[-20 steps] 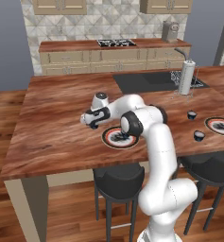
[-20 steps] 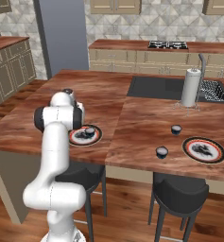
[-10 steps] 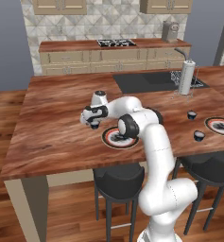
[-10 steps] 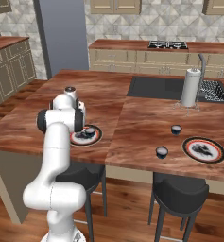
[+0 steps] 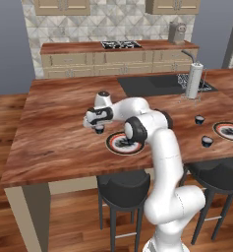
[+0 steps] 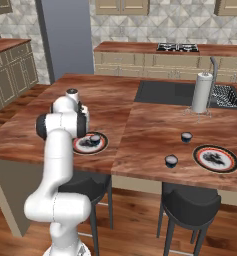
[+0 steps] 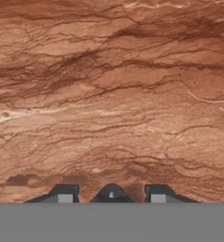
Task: Place two yogurt containers on each plate.
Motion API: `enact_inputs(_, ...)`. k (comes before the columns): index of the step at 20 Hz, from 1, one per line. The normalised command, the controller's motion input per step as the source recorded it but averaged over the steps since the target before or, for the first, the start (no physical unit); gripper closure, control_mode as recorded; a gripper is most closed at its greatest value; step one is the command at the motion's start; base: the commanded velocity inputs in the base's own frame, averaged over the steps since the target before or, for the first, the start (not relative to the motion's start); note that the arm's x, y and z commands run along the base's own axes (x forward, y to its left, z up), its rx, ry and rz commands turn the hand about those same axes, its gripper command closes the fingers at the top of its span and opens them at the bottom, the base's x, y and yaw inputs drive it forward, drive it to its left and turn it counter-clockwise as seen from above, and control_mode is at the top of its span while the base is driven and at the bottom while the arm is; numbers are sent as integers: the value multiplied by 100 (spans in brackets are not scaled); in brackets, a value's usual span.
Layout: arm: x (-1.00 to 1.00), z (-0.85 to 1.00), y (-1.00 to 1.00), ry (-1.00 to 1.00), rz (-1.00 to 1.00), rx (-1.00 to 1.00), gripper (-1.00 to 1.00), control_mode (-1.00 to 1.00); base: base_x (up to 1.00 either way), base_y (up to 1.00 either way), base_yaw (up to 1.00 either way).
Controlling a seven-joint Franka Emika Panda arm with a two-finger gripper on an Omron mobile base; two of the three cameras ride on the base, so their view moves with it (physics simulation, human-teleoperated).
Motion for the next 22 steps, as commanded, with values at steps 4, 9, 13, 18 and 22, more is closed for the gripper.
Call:
enact_inputs(4,-48,10,-26,-4,0,0,100,-100,0,0,0)
enact_inputs(9,-75,8,-52,-13,0,1,100,-100,0,0,0)
enact_inputs(13,-75,7,-40,-8,0,0,100,-100,0,0,0)
enact_inputs(18,-75,12,-31,-11,0,0,100,-100,0,0,0)
enact_inputs(22,-47,-6,-19,-5,0,0,100,-100,0,0,0)
